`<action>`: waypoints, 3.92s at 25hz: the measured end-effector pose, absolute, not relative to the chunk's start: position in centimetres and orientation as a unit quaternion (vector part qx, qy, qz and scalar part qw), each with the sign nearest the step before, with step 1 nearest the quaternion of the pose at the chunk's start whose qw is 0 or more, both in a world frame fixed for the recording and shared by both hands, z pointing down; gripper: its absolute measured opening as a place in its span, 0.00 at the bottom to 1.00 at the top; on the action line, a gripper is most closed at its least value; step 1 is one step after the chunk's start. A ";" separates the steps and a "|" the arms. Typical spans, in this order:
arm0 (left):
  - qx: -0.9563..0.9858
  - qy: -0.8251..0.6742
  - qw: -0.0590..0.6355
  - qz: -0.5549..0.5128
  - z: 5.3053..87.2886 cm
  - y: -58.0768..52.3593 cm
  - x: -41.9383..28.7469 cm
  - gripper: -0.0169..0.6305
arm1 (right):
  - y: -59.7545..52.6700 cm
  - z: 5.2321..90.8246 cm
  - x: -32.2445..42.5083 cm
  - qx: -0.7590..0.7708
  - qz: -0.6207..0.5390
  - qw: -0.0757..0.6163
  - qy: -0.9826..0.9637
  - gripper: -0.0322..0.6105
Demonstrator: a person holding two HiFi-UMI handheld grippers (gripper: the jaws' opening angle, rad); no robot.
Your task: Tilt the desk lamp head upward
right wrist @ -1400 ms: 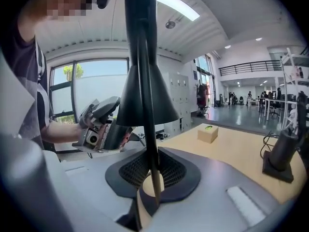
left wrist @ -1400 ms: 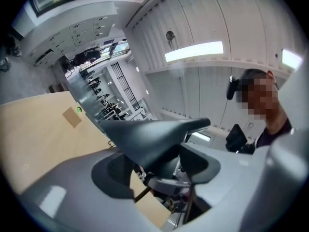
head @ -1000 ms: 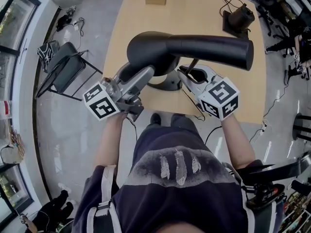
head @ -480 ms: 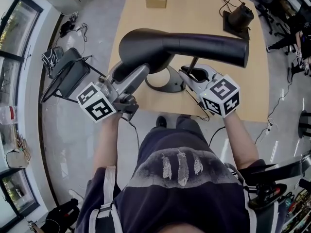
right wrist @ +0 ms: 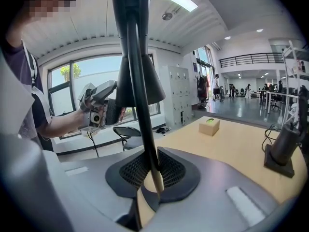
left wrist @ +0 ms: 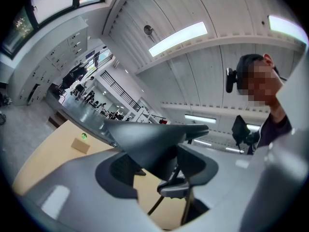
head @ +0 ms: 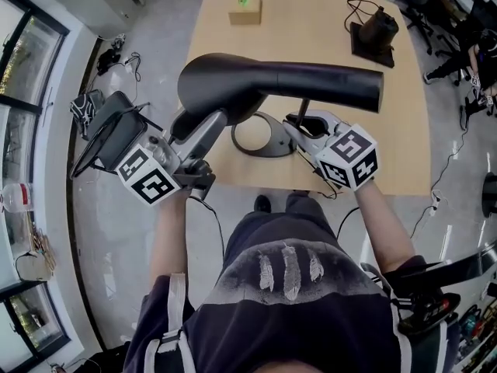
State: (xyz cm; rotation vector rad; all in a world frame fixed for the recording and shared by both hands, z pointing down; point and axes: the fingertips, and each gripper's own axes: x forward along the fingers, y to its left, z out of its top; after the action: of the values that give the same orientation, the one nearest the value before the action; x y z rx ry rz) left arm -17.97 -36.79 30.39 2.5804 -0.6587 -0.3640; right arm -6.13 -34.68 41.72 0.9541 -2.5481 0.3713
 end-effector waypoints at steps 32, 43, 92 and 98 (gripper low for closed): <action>0.953 -0.249 0.108 -0.136 22.1 -38.4 -20.0 0.34 | -35.1 42.6 -6.2 0.330 0.148 0.202 -0.910 0.10; 0.957 -0.252 0.065 -0.129 19.3 -38.4 -20.4 0.32 | -35.5 44.1 -7.2 0.325 0.132 0.231 -0.908 0.04; 0.952 -0.273 -0.120 -0.070 9.4 -37.4 -17.1 0.26 | -35.3 40.5 -6.8 0.357 0.075 0.200 -0.909 0.07; 0.948 -0.272 -0.128 -0.100 9.9 -35.4 -17.9 0.40 | -34.1 40.0 -5.3 0.405 0.054 0.166 -0.898 0.27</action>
State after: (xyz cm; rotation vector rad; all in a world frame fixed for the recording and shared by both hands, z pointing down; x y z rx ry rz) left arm -17.89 -35.44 9.93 3.2486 -0.9333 -0.3439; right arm -5.34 -34.11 40.02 1.1521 -2.5557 0.1541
